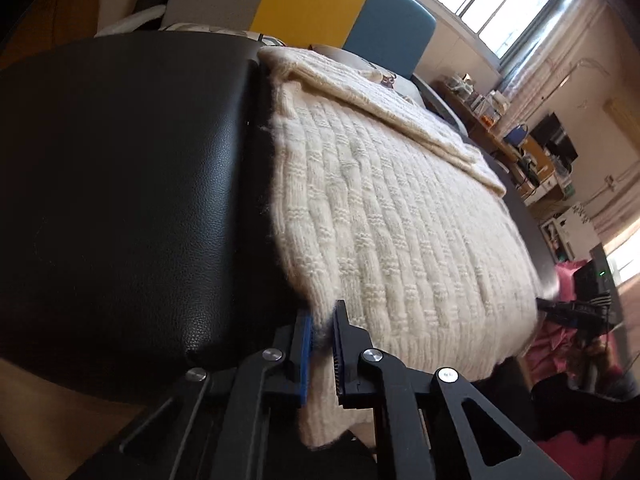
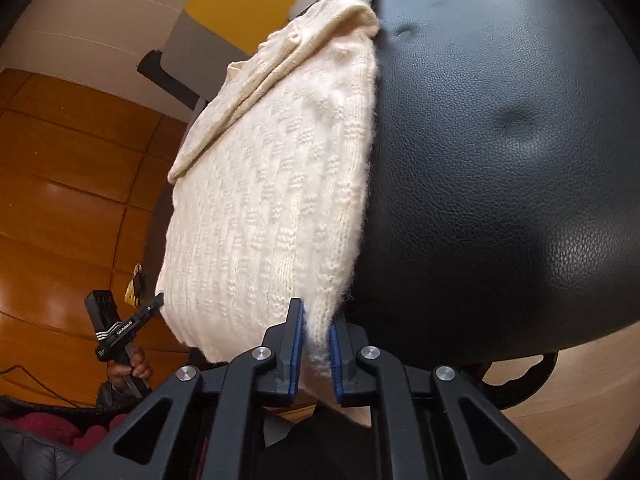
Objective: Fold clothes
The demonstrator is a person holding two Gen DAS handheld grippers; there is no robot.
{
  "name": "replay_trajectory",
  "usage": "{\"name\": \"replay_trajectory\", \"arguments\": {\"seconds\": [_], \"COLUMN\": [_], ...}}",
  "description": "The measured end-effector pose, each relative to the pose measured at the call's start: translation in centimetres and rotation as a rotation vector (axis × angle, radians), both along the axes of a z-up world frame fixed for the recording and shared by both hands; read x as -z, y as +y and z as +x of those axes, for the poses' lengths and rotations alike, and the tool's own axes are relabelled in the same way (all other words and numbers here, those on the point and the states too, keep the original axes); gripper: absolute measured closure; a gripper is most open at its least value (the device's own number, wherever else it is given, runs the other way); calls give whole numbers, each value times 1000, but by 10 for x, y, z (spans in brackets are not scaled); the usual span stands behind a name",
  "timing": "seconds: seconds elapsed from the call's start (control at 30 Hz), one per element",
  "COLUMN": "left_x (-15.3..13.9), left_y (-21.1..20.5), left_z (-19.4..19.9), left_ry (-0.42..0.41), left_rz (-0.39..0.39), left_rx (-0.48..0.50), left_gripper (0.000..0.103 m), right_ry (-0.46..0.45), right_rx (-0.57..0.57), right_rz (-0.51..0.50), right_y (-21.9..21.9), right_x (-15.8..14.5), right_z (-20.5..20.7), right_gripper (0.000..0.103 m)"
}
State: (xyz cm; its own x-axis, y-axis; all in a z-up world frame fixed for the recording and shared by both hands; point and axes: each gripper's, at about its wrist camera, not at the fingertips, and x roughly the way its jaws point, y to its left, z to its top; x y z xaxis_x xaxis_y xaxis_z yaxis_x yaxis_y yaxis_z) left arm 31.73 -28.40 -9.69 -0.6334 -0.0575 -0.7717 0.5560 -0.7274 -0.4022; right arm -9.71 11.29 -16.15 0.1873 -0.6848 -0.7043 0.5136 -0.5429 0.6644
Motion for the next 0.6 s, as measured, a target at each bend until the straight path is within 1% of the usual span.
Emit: {"name": "replay_trajectory", "arguments": {"seconds": [0.03, 0.07, 0.13, 0.2, 0.27, 0.37, 0.4, 0.53, 0.6], "left_x": [-1, -1, -2, -6, -11, -23, -28, -45, -51], "left_y": [3, 5, 5, 2, -3, -11, -13, -22, -27], "left_z": [-2, -4, -4, -2, 1, 5, 6, 1, -2], "left_ry": [-11, -10, 15, 62, 120, 216, 250, 329, 365], "left_rz": [-20, -19, 18, 59, 105, 160, 174, 199, 219], "left_rx": [6, 12, 10, 7, 6, 6, 12, 26, 30], "left_gripper": [95, 95, 95, 95, 95, 95, 95, 95, 95], "right_ry": [26, 52, 97, 114, 111, 91, 86, 66, 42], "right_rx": [-3, -7, -11, -18, -19, -6, -9, -43, -38], "right_rz": [15, 29, 47, 33, -7, -113, -135, -119, -156], "right_y": [-2, -4, -9, -10, -10, -12, -15, -31, -32], "right_x": [-2, -5, -12, -18, -24, -39, -43, -44, -48], "right_z": [3, 5, 12, 15, 15, 11, 10, 6, 1], "right_gripper": [95, 95, 95, 95, 95, 95, 95, 95, 95]}}
